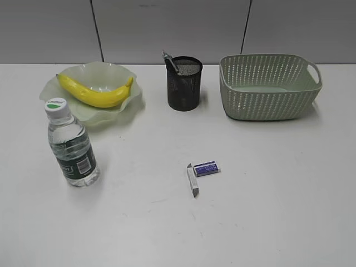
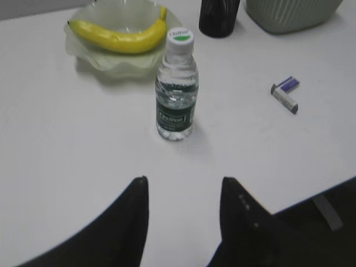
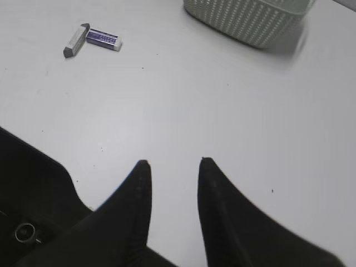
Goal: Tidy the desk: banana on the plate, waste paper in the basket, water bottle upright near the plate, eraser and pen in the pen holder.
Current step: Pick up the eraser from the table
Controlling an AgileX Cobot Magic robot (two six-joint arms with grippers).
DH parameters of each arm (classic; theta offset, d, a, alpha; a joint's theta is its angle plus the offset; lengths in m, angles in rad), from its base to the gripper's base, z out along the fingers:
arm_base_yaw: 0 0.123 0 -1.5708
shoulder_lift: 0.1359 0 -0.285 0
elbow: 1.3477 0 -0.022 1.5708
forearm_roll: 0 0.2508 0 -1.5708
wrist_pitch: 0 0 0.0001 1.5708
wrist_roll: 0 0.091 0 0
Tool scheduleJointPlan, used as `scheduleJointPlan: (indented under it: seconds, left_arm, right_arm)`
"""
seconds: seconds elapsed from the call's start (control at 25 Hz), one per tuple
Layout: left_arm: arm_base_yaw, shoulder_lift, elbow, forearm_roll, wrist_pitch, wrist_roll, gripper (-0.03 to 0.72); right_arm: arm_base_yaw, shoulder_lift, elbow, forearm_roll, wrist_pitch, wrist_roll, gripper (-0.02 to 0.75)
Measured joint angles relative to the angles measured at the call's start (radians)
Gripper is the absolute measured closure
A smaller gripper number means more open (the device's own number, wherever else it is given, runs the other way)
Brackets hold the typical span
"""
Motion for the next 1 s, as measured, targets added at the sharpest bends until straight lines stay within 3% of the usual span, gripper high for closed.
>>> scheduleJointPlan:
  seconds: [0.16,0.32,0.44,0.68,1.0]
  left_arm:
    - [0.000,-0.109,0.017,0.030,0.001,0.000,0.372]
    - [0.000,-0.132,0.028,0.034,0.006,0.003,0.374]
    - [0.000,-0.132,0.028,0.036,0.008,0.003,0.384]
    - [0.000,-0.132,0.028,0.038,0.008,0.003,0.386]
    - [0.000,-0.132,0.028,0.038,0.008,0.003,0.387]
  right_arm:
    - [0.000,0.284,-0.056,0.109,-0.095,-0.293,0.478]
    - [0.000,0.644,-0.157,0.255,-0.141,-0.535,0.340]
    - [0.000,0.900,-0.266,0.294,-0.200,-0.643,0.277]
    - [0.000,1.313,-0.506,0.309,-0.291,-0.816,0.259]
    - [0.000,1.649,-0.704,0.439,-0.304,-0.990,0.259]
